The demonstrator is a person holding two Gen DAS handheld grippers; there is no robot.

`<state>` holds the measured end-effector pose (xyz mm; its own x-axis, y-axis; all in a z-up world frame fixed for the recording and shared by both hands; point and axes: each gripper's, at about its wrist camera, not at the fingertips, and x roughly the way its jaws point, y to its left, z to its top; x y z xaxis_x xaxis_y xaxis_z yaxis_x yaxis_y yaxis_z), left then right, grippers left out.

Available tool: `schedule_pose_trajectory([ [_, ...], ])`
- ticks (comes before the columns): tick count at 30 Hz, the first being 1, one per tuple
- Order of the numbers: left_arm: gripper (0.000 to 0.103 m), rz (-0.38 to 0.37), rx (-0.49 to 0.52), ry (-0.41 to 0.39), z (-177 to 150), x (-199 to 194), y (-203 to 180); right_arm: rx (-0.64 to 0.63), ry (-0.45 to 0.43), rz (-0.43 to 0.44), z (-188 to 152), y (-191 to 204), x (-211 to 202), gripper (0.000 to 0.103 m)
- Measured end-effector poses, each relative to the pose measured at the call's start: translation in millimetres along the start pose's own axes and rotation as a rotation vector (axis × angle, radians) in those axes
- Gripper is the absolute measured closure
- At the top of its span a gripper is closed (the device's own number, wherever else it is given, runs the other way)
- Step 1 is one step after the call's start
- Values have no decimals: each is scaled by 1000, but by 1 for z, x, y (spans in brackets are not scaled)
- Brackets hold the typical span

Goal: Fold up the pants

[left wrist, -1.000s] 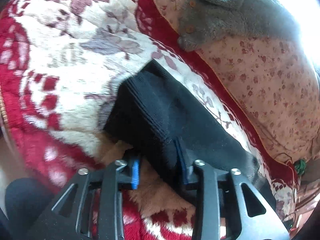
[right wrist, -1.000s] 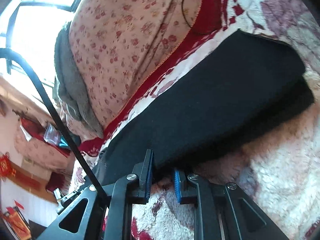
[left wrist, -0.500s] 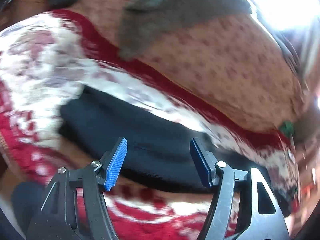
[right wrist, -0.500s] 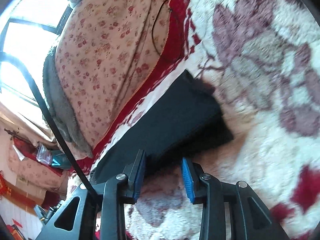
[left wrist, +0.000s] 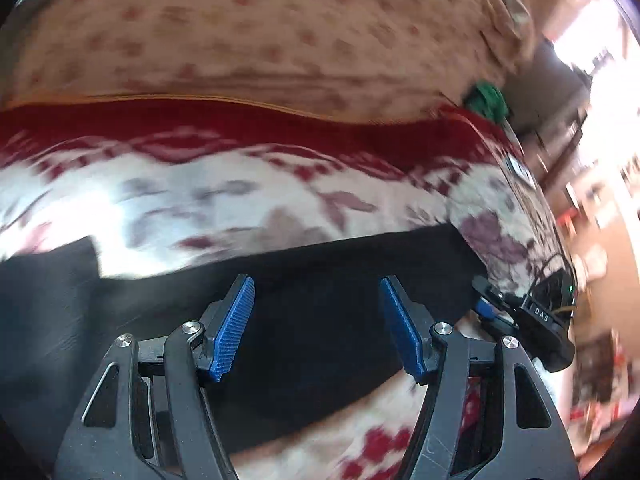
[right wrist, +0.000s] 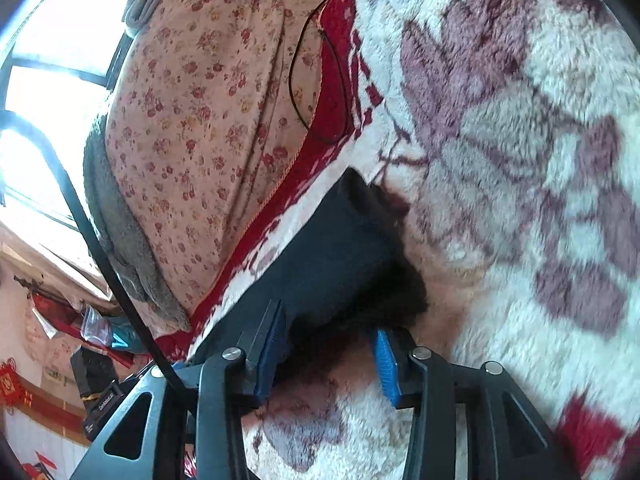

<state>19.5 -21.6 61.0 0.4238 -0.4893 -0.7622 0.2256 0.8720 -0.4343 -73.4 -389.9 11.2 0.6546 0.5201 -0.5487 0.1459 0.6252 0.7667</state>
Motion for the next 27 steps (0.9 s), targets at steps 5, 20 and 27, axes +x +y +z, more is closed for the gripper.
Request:
schedule_pose_trajectory([
  [5,38,-60,164,70,27,50,-52,-3,1,4,8,-5,1,63],
  [20,38,-221,280,368,63,155,-102,-23,19,65,5,-10,0,62],
  [27,38,-300,343,435,66,176,-119,-39,19,71,3,-10,1,61],
])
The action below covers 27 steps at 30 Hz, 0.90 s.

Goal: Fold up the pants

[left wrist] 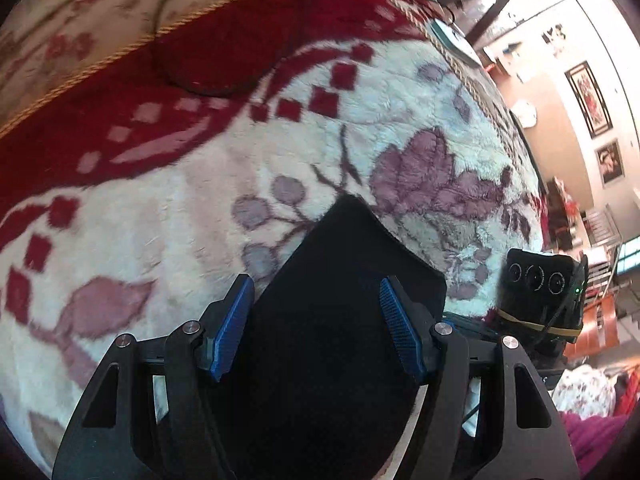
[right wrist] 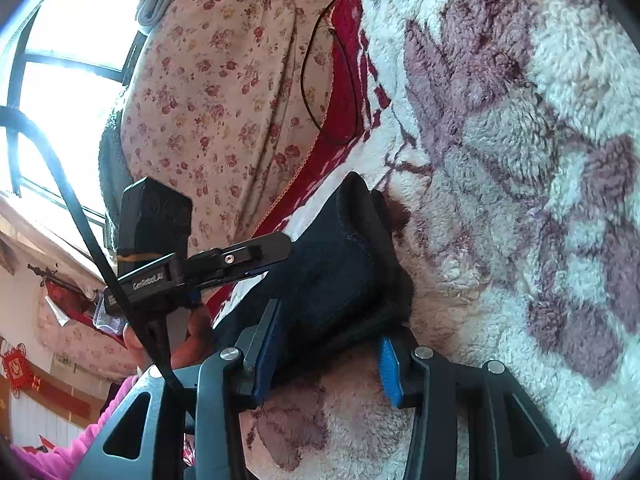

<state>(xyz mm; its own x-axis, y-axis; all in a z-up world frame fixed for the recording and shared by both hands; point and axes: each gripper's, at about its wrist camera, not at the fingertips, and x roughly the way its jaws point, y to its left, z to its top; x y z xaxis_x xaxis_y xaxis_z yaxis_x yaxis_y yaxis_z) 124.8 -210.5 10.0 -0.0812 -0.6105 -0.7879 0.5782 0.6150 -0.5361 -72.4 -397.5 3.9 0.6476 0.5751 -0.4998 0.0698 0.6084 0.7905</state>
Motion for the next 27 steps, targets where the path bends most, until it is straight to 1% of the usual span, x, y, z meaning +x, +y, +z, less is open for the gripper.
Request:
schedule_pose_trajectory([
  [4,39,2,9,17,9,9,-1,-25,-1,-2,-2,3,3,61],
  [5,45,9,15,14,10,11,-1,-35,3,-6,-2,4,4,62],
  [6,58,30,30,16,11,12,-3,-48,8,-11,-2,6,6,62],
  [7,65,75,57,20,12,15,-5,-55,8,-17,-2,7,7,70],
  [8,71,95,73,16,12,16,-7,-59,6,-31,-2,7,8,77],
  [9,75,90,77,10,12,17,-8,-66,6,-43,-2,7,9,87],
  [10,77,96,79,6,11,18,-8,-73,8,-39,-3,8,11,90],
  [12,89,99,86,-10,11,17,-10,-85,2,-33,-3,11,11,92],
  [13,93,95,83,-17,11,16,-10,-88,-4,-27,-3,11,10,93],
  [15,96,87,83,-30,10,12,-12,-94,-18,-10,-3,14,7,93],
  [21,97,74,93,-85,6,-8,-22,-176,-56,29,-2,39,-3,93],
  [24,97,65,96,-127,2,-29,-26,-200,-66,56,-1,53,-8,93],
  [27,97,59,100,-174,-5,-53,-31,-252,-71,83,2,78,-12,93],
])
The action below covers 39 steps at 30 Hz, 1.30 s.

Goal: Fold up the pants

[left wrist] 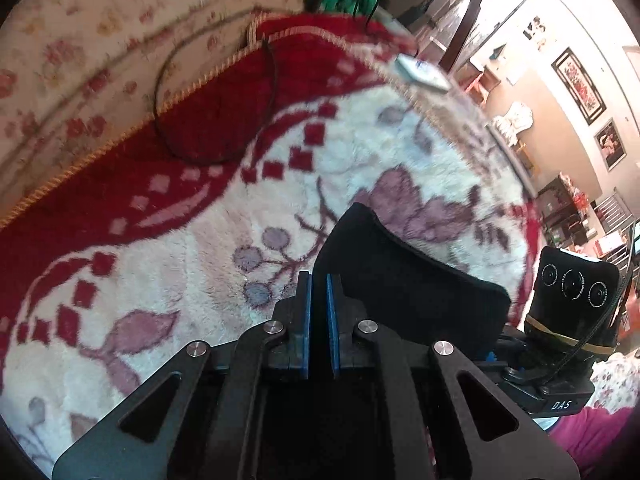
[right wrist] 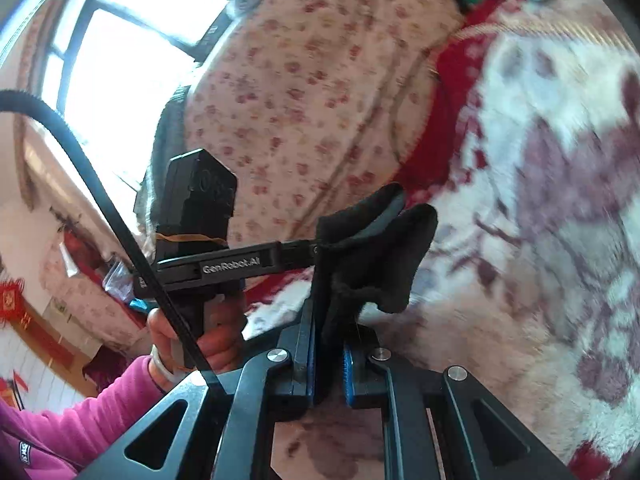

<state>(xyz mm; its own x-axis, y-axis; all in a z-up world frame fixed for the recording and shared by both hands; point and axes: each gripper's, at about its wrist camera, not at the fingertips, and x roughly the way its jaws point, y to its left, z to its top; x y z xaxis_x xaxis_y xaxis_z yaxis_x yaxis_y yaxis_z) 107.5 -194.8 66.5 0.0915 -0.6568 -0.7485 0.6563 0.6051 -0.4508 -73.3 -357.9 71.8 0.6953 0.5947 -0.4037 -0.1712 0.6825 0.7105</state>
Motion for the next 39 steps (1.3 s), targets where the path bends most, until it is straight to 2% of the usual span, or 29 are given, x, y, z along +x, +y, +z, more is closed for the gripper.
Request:
schedule_pose_trajectory([
  [10,97,4,-38,-184,-29,-113,9,-205,66,118,2,100,20,93],
  [15,97,27,-120,-264,-72,-160,34,-304,150,167,-14,146,48,93],
  [19,97,48,-215,-301,-114,-182,62,-373,261,196,-39,176,88,93],
  [30,97,200,-539,-315,-237,-210,150,-423,538,227,-119,197,196,93],
  [33,97,264,-593,-335,-257,-218,160,-408,588,193,-130,192,221,88],
  [35,97,293,-614,-361,-265,-227,163,-330,628,178,-131,184,231,82],
  [37,97,312,-626,-393,-272,-238,161,-289,621,227,-126,184,222,80],
  [39,97,320,-619,-424,-275,-250,155,-307,562,252,-115,186,203,80],
])
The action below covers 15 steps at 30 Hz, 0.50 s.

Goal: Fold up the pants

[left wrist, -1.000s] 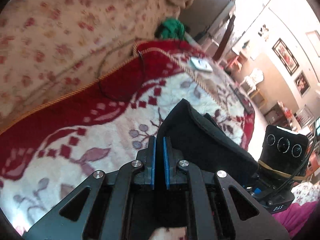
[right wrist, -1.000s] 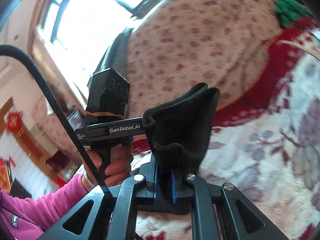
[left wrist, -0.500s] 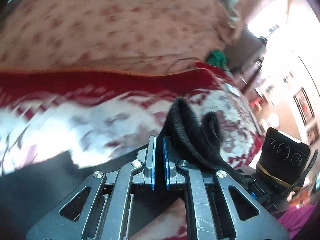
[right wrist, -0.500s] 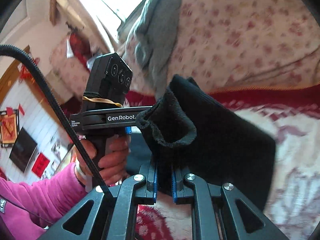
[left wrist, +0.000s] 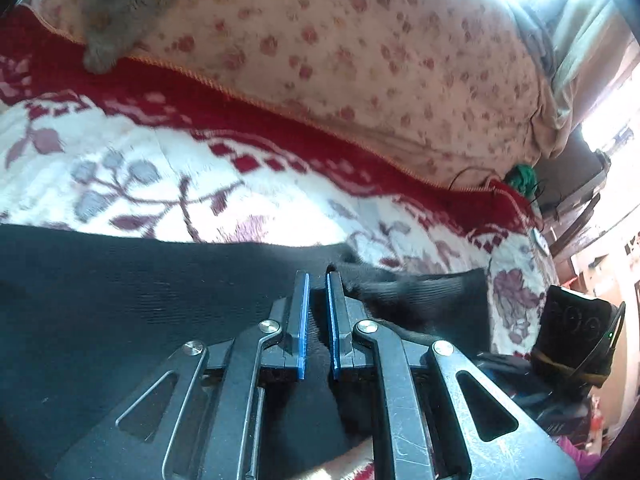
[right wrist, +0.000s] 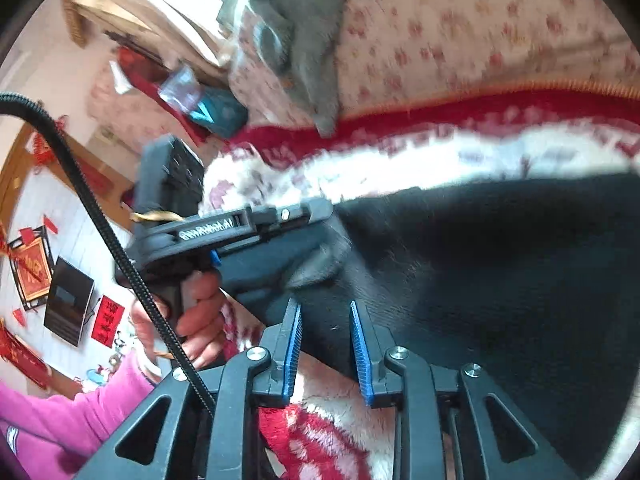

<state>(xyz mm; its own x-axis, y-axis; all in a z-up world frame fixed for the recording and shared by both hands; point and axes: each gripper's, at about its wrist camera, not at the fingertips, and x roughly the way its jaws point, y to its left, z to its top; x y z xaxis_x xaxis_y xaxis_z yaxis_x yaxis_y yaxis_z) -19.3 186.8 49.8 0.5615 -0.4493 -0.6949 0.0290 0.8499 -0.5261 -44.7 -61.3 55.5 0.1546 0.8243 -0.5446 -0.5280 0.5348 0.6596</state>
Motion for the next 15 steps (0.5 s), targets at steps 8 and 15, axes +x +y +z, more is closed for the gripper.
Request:
schedule_pose_trajectory([
  [8,97,-71,101,-22,-12,-18,-55,58,-167,-140,1,-24,-80,72],
  [15,87,-74,131,40,-30,7,-85,72,-182,-307,4,-56,-90,55],
])
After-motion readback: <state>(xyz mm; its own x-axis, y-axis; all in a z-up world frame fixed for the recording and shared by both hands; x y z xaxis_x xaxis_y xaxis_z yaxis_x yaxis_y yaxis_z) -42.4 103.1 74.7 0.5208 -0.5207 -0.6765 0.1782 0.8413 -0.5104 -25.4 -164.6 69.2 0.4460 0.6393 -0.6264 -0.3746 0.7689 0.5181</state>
